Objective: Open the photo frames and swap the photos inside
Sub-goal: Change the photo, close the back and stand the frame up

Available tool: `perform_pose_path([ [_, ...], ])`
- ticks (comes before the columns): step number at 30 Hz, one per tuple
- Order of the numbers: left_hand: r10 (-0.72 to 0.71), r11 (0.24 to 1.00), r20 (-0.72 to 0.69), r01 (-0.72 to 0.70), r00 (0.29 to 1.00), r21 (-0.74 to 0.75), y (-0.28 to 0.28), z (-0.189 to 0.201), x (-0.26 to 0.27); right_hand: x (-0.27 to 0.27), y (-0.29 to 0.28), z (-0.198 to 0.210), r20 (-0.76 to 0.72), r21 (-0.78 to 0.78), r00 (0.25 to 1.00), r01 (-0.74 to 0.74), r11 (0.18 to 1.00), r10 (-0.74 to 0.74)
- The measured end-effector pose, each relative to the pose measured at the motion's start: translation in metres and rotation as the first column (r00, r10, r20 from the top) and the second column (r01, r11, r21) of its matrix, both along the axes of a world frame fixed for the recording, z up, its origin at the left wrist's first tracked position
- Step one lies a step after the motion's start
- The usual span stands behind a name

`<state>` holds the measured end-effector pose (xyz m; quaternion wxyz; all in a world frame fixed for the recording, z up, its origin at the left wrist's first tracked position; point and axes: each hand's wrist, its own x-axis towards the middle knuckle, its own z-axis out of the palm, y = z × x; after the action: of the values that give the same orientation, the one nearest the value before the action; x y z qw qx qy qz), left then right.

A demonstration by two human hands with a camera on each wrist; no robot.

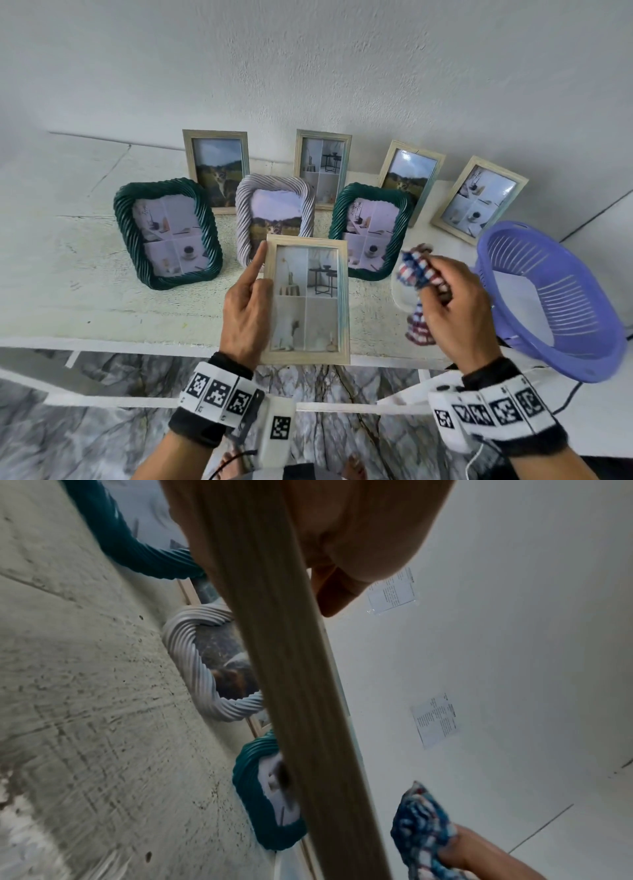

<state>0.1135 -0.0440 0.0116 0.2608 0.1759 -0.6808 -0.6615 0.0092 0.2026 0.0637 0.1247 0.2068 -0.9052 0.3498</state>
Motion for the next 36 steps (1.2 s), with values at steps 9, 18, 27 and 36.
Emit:
perform_pose_path([
  [9,-0.010,1.000,0.026,0.010,1.000,-0.020,0.002,0.000,0.004,-0.085,0.013,-0.046,0.085,0.268,0.934,0.313,0.911,-0.346],
  [18,-0.015,0.999,0.020,0.014,1.000,0.040,0.005,0.004,0.008,-0.091,0.013,-0.075,0.208,0.541,0.926,0.161,0.826,-0.317],
  [27,-0.066,0.992,0.016,0.064,0.998,0.110,0.005,0.001,0.001,-0.002,-0.031,-0.030,0.452,-0.325,0.865,-0.066,0.943,0.216],
  [36,-0.262,0.965,0.158,0.256,0.952,0.060,0.021,0.016,-0.009,0.038,-0.059,-0.023,0.588,-0.705,0.660,0.135,0.696,0.468],
])
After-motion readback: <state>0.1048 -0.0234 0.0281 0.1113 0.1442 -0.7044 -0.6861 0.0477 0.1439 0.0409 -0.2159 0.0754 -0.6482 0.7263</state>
